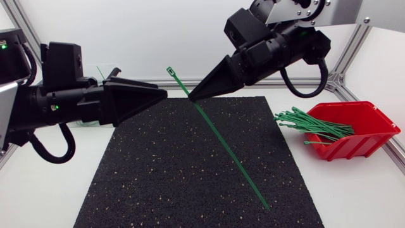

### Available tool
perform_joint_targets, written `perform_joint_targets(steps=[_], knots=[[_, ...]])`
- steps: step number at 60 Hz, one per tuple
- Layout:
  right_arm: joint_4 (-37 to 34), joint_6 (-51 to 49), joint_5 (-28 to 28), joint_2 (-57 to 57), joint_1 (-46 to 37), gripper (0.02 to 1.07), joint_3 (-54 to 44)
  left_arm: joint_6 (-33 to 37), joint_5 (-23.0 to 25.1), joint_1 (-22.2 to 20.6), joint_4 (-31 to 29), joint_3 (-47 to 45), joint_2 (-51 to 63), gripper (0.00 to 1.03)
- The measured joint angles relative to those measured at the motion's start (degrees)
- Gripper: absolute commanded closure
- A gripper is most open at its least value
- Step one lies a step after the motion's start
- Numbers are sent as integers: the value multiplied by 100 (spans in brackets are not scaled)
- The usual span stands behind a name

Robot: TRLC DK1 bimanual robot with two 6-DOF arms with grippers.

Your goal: Take a green cable tie from the red box, thread the tail through the head to close it, then place it in the transparent bin on the left.

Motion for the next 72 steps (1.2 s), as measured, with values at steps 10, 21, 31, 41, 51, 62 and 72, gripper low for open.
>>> perform_joint_targets(steps=[10, 21, 31, 41, 51, 62, 72], knots=[[356, 361, -236, 0, -63, 101, -118, -542, 2, -146, 286, 160, 140, 12], [782, 741, -262, 0, -125, 101, -269, -968, 2, -323, 444, 223, 313, 16], [1338, 1161, -275, -31, -133, 101, -402, -1305, 2, -343, 586, 256, 319, 21], [2610, 2090, -208, -267, -72, 101, -761, -1556, 2, -345, 715, 258, 319, 30], [3224, 2649, -120, -407, 68, 101, -1014, -1705, 2, -337, 868, 258, 319, 39], [3805, 3147, -81, -446, 166, 101, -1338, -1834, 4, -321, 1073, 258, 374, 45], [4332, 3512, -76, -555, 164, 101, -1495, -1838, 2, -269, 1102, 258, 422, 50]])
